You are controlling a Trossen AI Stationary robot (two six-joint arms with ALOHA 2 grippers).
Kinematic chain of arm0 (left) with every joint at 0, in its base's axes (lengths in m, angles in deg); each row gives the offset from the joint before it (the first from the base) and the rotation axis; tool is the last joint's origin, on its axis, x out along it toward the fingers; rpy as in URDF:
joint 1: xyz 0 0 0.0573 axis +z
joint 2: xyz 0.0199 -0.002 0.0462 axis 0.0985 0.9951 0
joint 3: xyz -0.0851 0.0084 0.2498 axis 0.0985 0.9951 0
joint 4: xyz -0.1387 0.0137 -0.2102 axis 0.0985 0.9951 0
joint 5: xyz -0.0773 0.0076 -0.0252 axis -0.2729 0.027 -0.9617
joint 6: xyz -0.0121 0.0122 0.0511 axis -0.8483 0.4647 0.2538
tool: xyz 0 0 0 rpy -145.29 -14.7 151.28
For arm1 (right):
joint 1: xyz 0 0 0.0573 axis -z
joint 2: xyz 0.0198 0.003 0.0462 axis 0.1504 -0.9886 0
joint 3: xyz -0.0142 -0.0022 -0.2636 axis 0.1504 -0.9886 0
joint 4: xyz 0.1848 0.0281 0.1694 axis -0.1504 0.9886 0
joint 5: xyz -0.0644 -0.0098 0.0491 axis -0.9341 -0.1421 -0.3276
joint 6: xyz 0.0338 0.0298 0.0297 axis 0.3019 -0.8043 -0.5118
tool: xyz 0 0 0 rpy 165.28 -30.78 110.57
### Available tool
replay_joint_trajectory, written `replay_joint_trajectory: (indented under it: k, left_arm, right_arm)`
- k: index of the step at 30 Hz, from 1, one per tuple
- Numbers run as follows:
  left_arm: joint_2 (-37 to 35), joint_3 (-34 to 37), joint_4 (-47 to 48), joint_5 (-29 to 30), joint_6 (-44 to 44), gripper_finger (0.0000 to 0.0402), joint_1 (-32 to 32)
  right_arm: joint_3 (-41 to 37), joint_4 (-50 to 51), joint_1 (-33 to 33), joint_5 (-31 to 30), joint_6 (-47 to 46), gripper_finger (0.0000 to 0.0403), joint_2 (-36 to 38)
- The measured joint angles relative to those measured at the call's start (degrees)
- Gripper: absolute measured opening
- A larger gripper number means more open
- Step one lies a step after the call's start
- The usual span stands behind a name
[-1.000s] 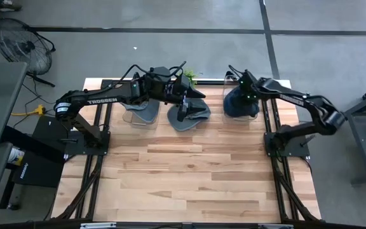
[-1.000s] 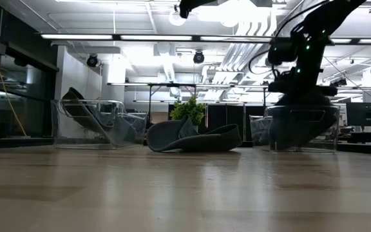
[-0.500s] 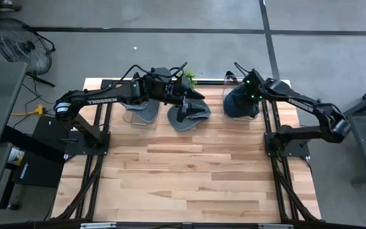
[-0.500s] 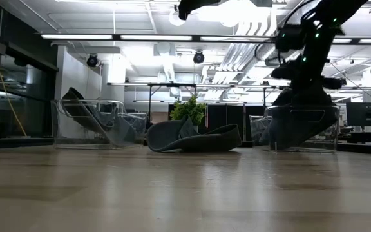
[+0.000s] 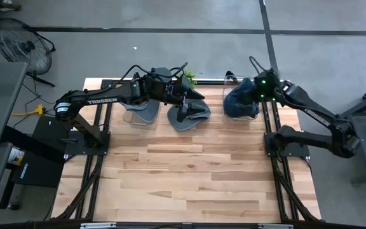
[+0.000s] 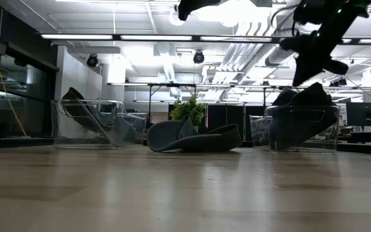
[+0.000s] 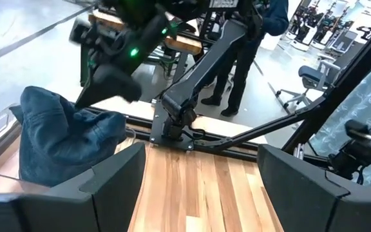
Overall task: Pick & Place hat
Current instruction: Put the blue cap into the right transparent bin, then put the gray cap into the left transparent bin
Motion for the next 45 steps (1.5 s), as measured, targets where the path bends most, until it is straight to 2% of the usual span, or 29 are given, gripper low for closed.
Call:
replay_joint_trajectory:
  k: [6,12,19,23,29,36,45]
  left_arm:
    - [0.0,0.0,2.8,1.3,0.6,0.0295,0.0]
    - [0.0,0.0,10.8,10.8,1.3,0.0295,0.0]
    - [0.0,0.0,17.4,17.0,-5.7,0.0295,-0.4]
    - [0.0,3.3,13.3,18.9,-8.4,0.0295,-1.8]
    - [0.0,10.4,8.4,20.6,-17.4,0.0295,-4.7]
    - [0.0,16.7,4.0,29.5,-25.5,0.0295,-9.6]
    - [1.1,18.9,-0.5,31.2,-25.3,0.0295,-13.7]
  right_arm:
    - [0.0,-8.6,0.0,7.5,2.6,0.0,5.8]
    - [0.0,-17.9,0.0,15.1,3.7,0.0,11.1]
    - [0.1,-18.1,0.0,25.5,4.2,0.0,14.6]
    - [0.1,-18.1,0.0,29.8,5.3,0.0,15.9]
    - [0.1,-17.7,0.0,35.7,7.7,0.0,17.3]
    - [0.1,-17.4,0.0,41.1,10.0,0.0,17.2]
    - [0.1,-17.3,0.0,47.0,15.0,0.0,16.8]
